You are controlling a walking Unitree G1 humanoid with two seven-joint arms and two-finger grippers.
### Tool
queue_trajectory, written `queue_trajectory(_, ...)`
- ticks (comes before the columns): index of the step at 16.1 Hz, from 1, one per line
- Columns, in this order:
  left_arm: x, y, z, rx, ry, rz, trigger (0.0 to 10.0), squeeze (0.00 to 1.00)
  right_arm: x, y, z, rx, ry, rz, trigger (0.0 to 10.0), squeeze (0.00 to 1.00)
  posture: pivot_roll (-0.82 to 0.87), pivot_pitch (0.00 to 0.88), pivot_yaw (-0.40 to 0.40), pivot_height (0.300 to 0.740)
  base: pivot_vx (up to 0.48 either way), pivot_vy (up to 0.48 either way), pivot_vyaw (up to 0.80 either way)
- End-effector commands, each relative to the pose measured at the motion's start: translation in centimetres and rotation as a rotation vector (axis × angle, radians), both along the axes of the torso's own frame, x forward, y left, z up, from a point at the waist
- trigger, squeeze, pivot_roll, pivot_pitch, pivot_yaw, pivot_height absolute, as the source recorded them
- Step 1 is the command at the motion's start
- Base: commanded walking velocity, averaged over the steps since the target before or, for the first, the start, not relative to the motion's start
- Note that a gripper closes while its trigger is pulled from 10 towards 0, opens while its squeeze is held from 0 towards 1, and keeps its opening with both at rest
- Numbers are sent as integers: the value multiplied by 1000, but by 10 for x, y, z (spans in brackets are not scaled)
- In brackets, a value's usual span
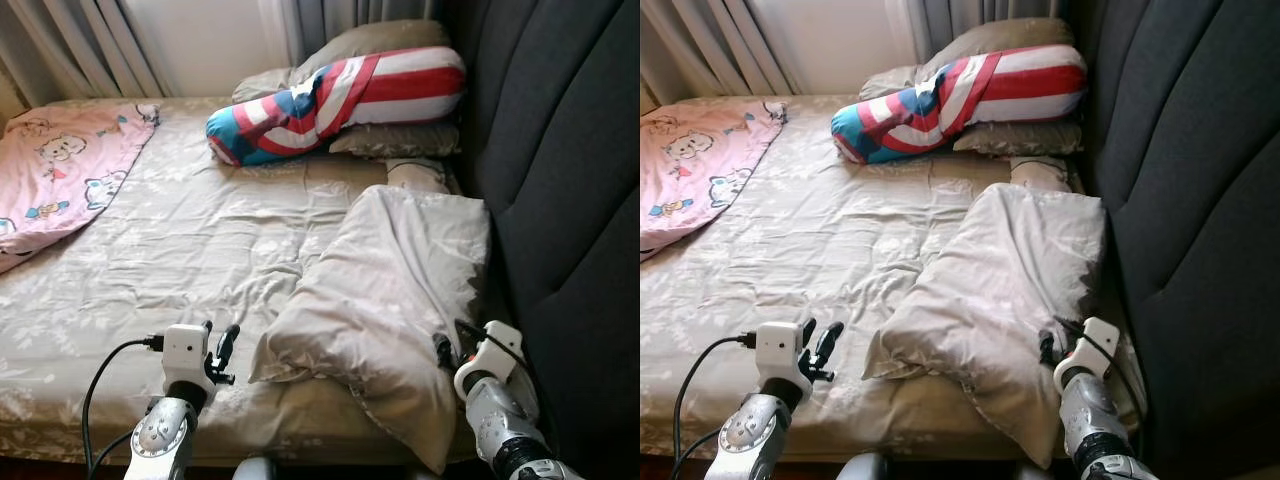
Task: Clean up the room
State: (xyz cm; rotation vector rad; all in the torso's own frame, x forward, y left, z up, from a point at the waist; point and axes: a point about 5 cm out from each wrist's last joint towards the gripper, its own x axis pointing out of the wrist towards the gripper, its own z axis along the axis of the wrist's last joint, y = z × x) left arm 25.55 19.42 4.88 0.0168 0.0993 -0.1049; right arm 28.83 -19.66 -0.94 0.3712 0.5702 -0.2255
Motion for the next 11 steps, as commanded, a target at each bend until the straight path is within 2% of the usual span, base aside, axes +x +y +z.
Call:
queue_trajectory(1,-3,1,2,11,8,-12,10000,0,-11,2,-12,-41,82,26,10000,0,25,136,60,657,0,0,0)
queue_trajectory(4,-9,3,3,15,16,-17,10000,0,-14,6,-15,-8,75,22,10000,0,36,146,68,657,0,0,0)
queue_trajectory(6,-15,4,2,21,30,-22,10000,0,-17,12,-19,-30,102,60,10000,0,45,153,71,657,0,0,0)
queue_trajectory(9,-18,6,5,27,34,-28,10000,0,-14,27,-18,74,79,145,10000,0,63,160,79,657,0,0,0)
queue_trajectory(11,-20,7,7,30,38,-28,10000,0,-18,32,-21,49,119,201,10000,0,62,165,82,657,0,0,0)
